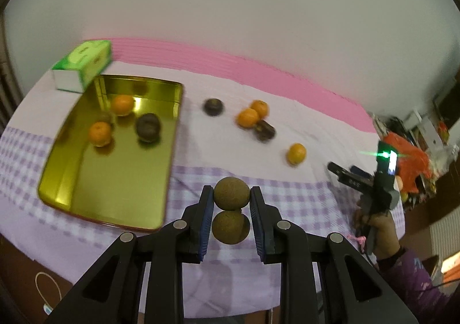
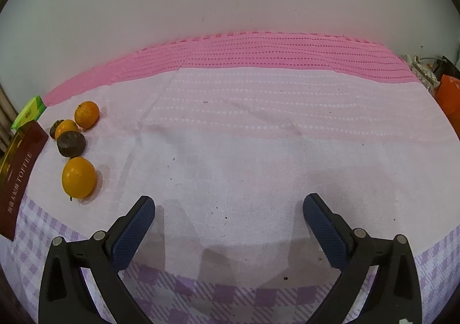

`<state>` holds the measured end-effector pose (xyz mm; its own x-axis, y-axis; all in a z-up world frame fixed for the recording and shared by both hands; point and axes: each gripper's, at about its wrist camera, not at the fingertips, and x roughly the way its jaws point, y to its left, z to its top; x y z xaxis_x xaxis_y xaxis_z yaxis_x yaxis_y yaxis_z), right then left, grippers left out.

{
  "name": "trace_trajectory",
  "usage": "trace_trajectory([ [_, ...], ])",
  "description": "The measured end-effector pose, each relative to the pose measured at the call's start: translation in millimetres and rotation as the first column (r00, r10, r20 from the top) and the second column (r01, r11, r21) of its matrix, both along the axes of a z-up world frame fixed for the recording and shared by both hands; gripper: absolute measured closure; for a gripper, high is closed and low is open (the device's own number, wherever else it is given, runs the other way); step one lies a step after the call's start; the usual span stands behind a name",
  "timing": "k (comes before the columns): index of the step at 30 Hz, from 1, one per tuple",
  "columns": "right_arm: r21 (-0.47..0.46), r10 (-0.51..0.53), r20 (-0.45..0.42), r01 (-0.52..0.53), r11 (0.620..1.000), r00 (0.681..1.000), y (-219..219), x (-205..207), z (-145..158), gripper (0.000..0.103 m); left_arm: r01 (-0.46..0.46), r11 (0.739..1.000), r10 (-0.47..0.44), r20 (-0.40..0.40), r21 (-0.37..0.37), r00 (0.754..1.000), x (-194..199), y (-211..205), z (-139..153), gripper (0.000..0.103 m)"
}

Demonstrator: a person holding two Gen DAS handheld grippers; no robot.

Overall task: Organize fruits
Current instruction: 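Lift the two kiwis with the left gripper while the right gripper approaches a mandarin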

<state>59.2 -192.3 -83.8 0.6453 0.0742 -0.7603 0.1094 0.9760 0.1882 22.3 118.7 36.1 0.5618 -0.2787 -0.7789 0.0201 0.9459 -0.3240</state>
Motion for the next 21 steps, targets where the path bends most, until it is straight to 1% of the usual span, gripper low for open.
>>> trace_trajectory([
  [7,-0.036,-0.003,-0.014,0.003,0.999,1.000,5,0,0,0.001,-0.088,0.996,0.088,0.015,-0.023,0.996,-1,30,2,0.077],
  [9,-0.023,-0.007,0.003,0.007,1.000,1.000,3,-3,2,0.011,-0.101,0.995,0.101,0.015,-0.023,0.995,-2,34,1,0.077],
  [10,0.001,0.002,0.019,-0.002,1.000,1.000,3,-6,4,0.021,-0.108,0.994,0.108,0.017,-0.019,0.994,-2,36,0,0.077],
  [11,0.036,0.018,0.027,-0.019,0.999,0.999,5,-9,8,0.025,-0.113,0.993,0.114,0.020,-0.014,0.993,-2,38,-1,0.077],
  [13,0.097,0.069,0.070,-0.076,0.992,0.995,16,-15,24,0.025,-0.123,0.992,0.123,0.022,-0.012,0.992,-2,41,-3,0.077],
  [14,0.112,0.100,0.093,-0.110,0.988,0.991,23,-17,30,0.025,-0.127,0.992,0.128,0.020,-0.017,0.992,-1,43,-4,0.077],
  [15,0.115,0.142,0.121,-0.156,0.981,0.982,34,-19,40,0.025,-0.130,0.991,0.131,0.019,-0.024,0.991,-1,45,-5,0.077],
  [17,0.089,0.202,0.154,-0.218,0.972,0.967,54,-20,54,0.024,-0.138,0.990,0.139,0.020,-0.030,0.990,-1,49,-6,0.077],
  [19,0.067,0.261,0.166,-0.274,0.959,0.951,72,-16,63,0.024,-0.144,0.989,0.145,0.017,-0.034,0.989,-1,54,-7,0.077],
  [21,0.060,0.276,0.155,-0.288,0.956,0.949,81,-9,63,0.024,-0.148,0.988,0.149,0.019,-0.039,0.989,-1,57,-7,0.077],
])
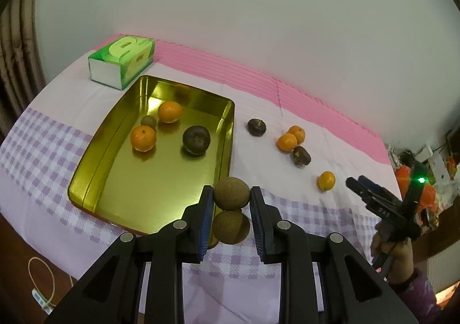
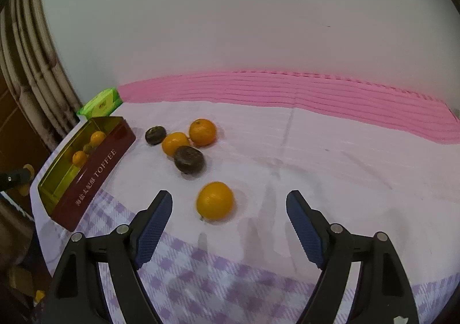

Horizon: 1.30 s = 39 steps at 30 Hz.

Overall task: Organize fruits
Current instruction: 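Lift the two kiwis with the left gripper while the right gripper approaches a mandarin, then carry the kiwis over the tin with the left gripper while the right gripper grasps the mandarin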

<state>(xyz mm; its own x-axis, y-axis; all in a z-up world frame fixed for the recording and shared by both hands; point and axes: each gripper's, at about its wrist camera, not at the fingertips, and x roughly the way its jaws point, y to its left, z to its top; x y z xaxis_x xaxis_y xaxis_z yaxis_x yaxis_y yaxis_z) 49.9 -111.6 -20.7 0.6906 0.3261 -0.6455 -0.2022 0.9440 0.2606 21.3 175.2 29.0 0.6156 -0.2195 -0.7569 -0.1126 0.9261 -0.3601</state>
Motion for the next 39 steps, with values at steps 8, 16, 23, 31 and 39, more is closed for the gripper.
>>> trace_trajectory([
  [8,0.011,0.000,-0.093,0.001,1.000,0.996,20,15,-28,0.024,-0.014,1.000,0.014,-0.005,-0.002,1.000,1,7,-4,0.077],
  [16,-0.016,-0.022,-0.136,0.020,1.000,0.990,29,36,-41,0.042,-0.013,1.000,0.013,-0.012,-0.006,1.000,3,9,-8,0.077],
  [23,-0.035,0.009,-0.133,-0.014,0.999,0.991,36,37,-44,0.068,-0.018,1.000,0.018,-0.032,-0.007,0.999,5,13,-18,0.077],
  [31,-0.076,-0.020,-0.066,0.015,0.997,0.998,34,14,-49,0.068,-0.042,0.999,0.042,-0.042,-0.009,0.998,7,22,-25,0.077],
  [39,-0.051,-0.043,-0.071,0.039,0.998,0.997,29,14,-49,0.068,-0.069,0.998,0.069,-0.043,0.015,0.997,12,31,-33,0.077],
])
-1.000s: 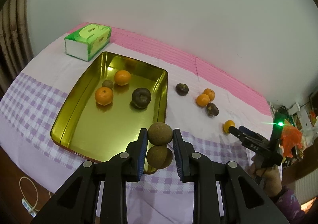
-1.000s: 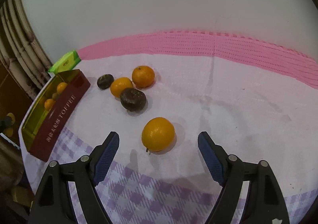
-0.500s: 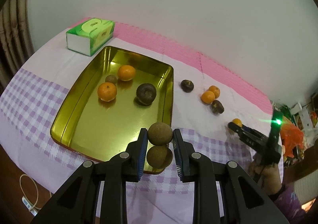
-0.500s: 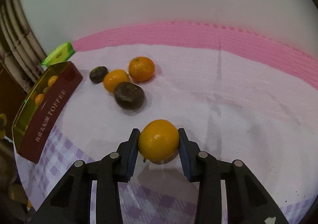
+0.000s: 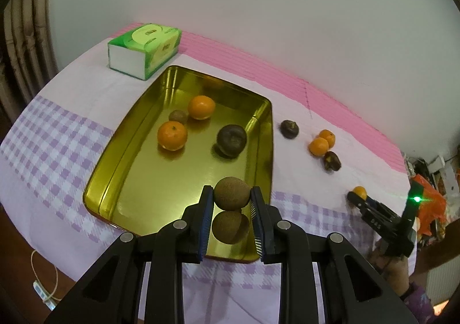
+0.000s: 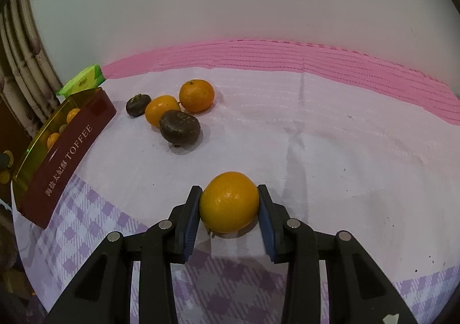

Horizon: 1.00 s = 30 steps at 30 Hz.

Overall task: Organize fruits
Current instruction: 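Carry the kiwis over the tin with the left gripper while the right gripper grasps the mandarin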

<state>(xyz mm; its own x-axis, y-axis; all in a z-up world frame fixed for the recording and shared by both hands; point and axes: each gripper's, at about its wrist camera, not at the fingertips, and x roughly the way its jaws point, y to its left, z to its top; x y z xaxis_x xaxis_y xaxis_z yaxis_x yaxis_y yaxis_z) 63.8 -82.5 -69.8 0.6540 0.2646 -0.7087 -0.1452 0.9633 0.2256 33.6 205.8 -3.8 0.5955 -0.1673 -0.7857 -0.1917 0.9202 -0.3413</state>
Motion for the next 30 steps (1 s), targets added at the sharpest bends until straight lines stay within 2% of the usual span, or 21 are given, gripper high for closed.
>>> trace_trajectory([
  [10,-0.006,-0.002,0.000,0.002,1.000,1.000,4,0,0,0.068,-0.032,0.992,0.034,-0.020,0.122,0.999,12,8,-15,0.077],
  [18,-0.008,-0.002,0.000,0.002,1.000,1.000,3,0,-1,0.068,-0.029,0.982,0.035,-0.025,0.186,0.999,15,6,-19,0.077],
  [30,-0.008,-0.002,0.000,0.002,1.000,1.000,4,0,-1,0.068,-0.047,0.979,0.058,-0.048,0.199,0.997,17,10,-24,0.077],
])
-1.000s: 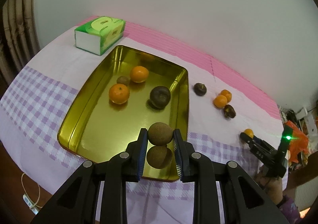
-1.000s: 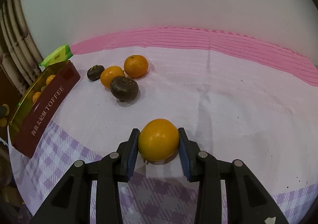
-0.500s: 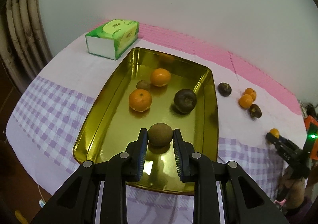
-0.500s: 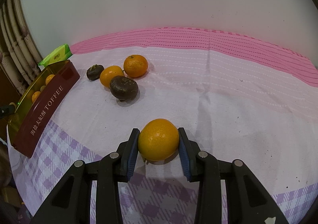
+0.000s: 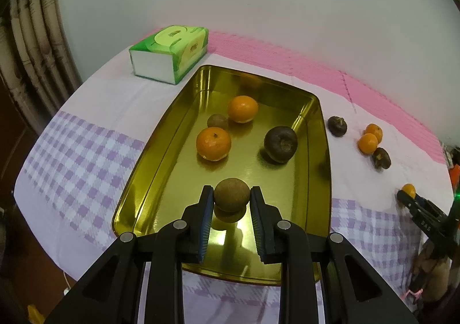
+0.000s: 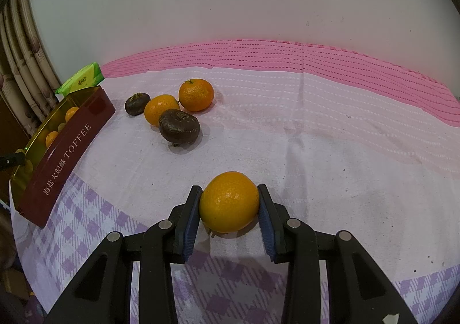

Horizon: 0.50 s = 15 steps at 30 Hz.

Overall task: Organize fruits
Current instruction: 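Carry the kiwis over the tin with the left gripper while the right gripper grasps the mandarin, then open the left gripper to drop the two kiwis into the tin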

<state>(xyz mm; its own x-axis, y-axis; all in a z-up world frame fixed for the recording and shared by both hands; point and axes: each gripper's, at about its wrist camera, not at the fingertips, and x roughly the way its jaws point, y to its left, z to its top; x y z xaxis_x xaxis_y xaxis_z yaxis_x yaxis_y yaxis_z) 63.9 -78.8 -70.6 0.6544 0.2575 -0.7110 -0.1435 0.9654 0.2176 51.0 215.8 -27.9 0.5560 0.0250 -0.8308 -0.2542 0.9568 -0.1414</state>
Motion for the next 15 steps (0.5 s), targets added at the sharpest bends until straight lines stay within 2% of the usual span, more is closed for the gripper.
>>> trace_trajectory([
  [15,-0.019,0.000,0.001,0.000,1.000,1.000,1.6,0.7,-0.5,0.068,-0.041,0.998,0.042,-0.030,0.041,0.999,0.1,6.2,-3.7,0.074],
])
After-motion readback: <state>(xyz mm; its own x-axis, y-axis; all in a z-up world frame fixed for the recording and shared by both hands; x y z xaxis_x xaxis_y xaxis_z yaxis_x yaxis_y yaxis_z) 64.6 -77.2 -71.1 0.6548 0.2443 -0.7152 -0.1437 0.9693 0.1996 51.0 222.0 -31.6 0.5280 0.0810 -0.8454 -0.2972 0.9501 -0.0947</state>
